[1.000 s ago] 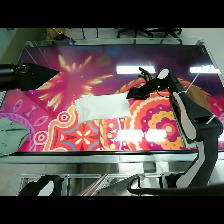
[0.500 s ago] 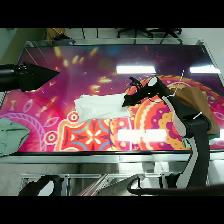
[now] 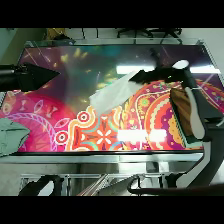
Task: Fold the shirts.
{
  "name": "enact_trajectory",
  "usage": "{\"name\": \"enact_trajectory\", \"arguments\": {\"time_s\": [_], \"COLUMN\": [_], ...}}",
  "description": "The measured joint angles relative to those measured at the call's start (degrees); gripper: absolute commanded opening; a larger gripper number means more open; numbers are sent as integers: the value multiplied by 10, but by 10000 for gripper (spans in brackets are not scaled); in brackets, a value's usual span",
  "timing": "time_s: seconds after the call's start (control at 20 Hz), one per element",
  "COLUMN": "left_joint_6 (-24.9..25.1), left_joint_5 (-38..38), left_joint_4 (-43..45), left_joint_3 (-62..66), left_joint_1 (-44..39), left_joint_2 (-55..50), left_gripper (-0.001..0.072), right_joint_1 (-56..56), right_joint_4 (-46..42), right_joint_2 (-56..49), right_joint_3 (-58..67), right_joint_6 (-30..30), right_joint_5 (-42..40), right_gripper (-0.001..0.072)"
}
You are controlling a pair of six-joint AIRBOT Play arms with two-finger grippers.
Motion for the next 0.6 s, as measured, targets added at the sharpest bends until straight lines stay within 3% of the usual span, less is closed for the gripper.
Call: {"name": "enact_trajectory", "arguments": {"time_s": [0.3, 0.6], "left_joint_6": [-5, -8], "left_joint_5": [0, -1], "left_joint_4": [0, 0], "left_joint_3": [0, 0], "left_joint_1": [0, 0], "left_joint_2": [0, 0], "left_gripper": [14, 14], "right_joint_1": [-175, -362], "right_joint_4": [49, 14], "right_joint_2": [101, 162], "right_joint_3": [23, 26], "right_joint_6": [57, 137], "right_joint_5": [-71, -80], "right_gripper": [19, 19]}}
